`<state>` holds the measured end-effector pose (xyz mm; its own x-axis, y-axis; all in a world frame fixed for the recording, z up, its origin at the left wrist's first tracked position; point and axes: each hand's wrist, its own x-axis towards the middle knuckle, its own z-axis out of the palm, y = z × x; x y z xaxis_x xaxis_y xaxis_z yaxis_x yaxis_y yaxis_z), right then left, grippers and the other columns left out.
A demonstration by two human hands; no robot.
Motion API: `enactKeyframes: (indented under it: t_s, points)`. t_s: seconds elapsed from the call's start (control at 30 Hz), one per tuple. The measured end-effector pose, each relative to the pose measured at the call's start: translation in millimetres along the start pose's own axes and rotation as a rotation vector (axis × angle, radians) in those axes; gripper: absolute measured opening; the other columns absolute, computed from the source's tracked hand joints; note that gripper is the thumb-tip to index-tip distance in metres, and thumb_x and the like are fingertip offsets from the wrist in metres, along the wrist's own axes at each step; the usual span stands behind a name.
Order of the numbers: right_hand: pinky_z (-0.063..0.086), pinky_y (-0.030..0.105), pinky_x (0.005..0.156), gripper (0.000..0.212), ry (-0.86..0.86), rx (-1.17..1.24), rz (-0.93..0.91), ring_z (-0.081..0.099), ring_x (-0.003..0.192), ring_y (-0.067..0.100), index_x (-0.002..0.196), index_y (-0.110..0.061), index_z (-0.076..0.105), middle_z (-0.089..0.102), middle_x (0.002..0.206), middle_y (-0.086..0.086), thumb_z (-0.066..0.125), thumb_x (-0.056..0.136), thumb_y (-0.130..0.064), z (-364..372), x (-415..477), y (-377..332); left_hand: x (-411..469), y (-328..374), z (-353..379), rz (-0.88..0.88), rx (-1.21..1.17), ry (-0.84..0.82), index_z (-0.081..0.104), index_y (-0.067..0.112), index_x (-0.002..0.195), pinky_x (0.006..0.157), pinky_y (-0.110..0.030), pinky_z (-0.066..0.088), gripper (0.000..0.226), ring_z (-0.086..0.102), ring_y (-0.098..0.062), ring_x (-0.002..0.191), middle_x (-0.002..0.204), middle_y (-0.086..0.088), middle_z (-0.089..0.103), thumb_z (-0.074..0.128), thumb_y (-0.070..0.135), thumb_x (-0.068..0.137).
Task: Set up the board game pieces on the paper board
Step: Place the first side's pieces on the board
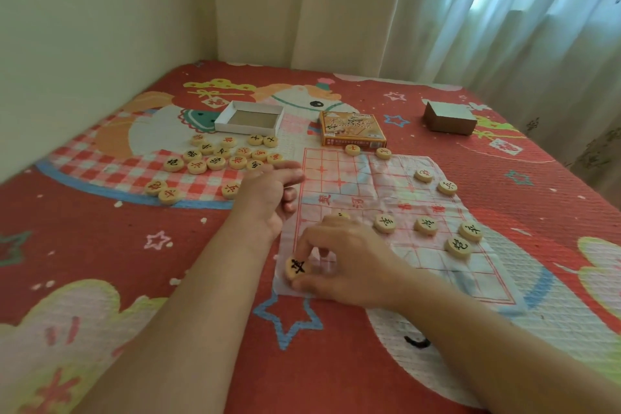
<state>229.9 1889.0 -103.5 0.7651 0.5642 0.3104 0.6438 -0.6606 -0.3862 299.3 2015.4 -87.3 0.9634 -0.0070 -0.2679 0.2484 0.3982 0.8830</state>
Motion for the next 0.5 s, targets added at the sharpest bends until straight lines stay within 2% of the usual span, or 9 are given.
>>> enactKeyframes:
  t_s: [0.13,0.23,0.3,0.37,0.43,0.5]
  points:
    - [0.046,0.025,0.066,0.023,-0.061,0.003,-0.069,0.059,0.073,0.012,0.084,-0.019,0.071,0.069,0.078,-0.005,0.073,0.071,-0.037,4,0,-1,1,-1,-2,-0.004,0.014,0.011,0.056,0.012,0.077,0.032,-0.012,0.025,0.018,0.034,-0.002,0.03,0.062,-0.001,0.056,0.052,-0.003,0.086]
    - [0.048,0.025,0.072,0.021,-0.057,0.059,-0.07,0.06,0.076,0.009,0.089,-0.018,0.073,0.07,0.082,-0.006,0.067,0.078,-0.035,0,-2,1,3,-2,-3,-0.003,0.024,0.021,0.057,0.013,0.076,0.032,-0.012,0.024,0.019,0.033,-0.002,0.029,0.064,-0.001,0.055,0.052,-0.002,0.085]
    - [0.046,0.019,0.075,0.017,-0.003,0.107,-0.007,0.058,0.08,0.005,0.092,-0.017,0.072,0.068,0.085,-0.011,0.064,0.08,-0.028,-5,-1,4,5,0,-5,0.012,0.021,0.036,0.056,0.013,0.076,0.031,-0.012,0.023,0.019,0.032,-0.002,0.029,0.065,-0.002,0.055,0.052,-0.003,0.085]
    - [0.044,0.015,0.072,0.016,0.089,0.151,0.091,0.056,0.078,0.005,0.091,-0.016,0.072,0.061,0.08,-0.021,0.061,0.082,-0.021,-12,2,7,7,4,-13,0.065,0.052,0.056,0.055,0.013,0.075,0.031,-0.012,0.023,0.019,0.032,-0.002,0.029,0.066,-0.003,0.056,0.052,-0.003,0.086]
    - [0.042,0.012,0.067,0.013,0.128,0.156,0.188,0.055,0.073,0.004,0.089,-0.016,0.072,0.057,0.077,-0.025,0.061,0.084,-0.014,-20,11,10,12,12,-31,0.167,0.184,0.132,0.056,0.014,0.073,0.031,-0.013,0.025,0.02,0.035,-0.004,0.036,0.067,-0.001,0.057,0.054,-0.003,0.085]
    - [0.04,0.008,0.065,0.013,0.087,0.098,0.258,0.054,0.073,0.001,0.091,-0.018,0.071,0.056,0.075,-0.024,0.06,0.086,-0.013,-27,25,13,17,19,-57,0.334,0.477,0.29,0.061,0.013,0.074,0.037,-0.015,0.037,0.016,0.045,-0.008,0.051,0.072,-0.001,0.059,0.057,0.001,0.084]
